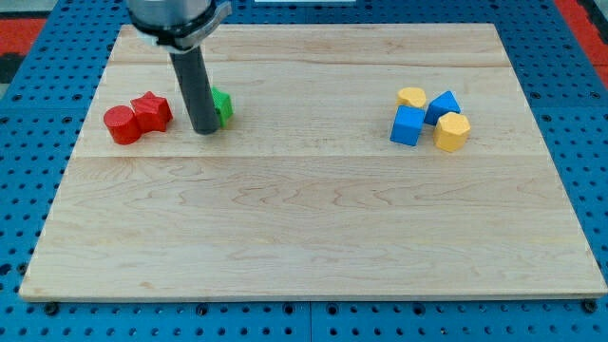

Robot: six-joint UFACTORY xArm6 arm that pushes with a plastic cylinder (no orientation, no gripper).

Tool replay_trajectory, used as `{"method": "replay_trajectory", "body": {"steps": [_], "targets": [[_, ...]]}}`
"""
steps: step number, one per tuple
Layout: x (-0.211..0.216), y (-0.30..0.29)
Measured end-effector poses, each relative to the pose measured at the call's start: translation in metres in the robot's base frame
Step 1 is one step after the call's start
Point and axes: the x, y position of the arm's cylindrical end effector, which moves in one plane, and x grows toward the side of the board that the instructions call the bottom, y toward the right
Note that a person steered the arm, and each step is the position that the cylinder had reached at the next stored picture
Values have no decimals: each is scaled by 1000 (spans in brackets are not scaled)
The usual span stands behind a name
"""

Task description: Separate the green star from the green circle

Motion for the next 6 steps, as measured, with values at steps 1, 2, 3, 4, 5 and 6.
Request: {"method": "replay_trajectory", "body": {"steps": [1, 2, 3, 4, 5, 6], "targets": [[56, -66], [34, -82], [-4, -52], [-14, -51], [-37, -16], [-42, 83]]}}
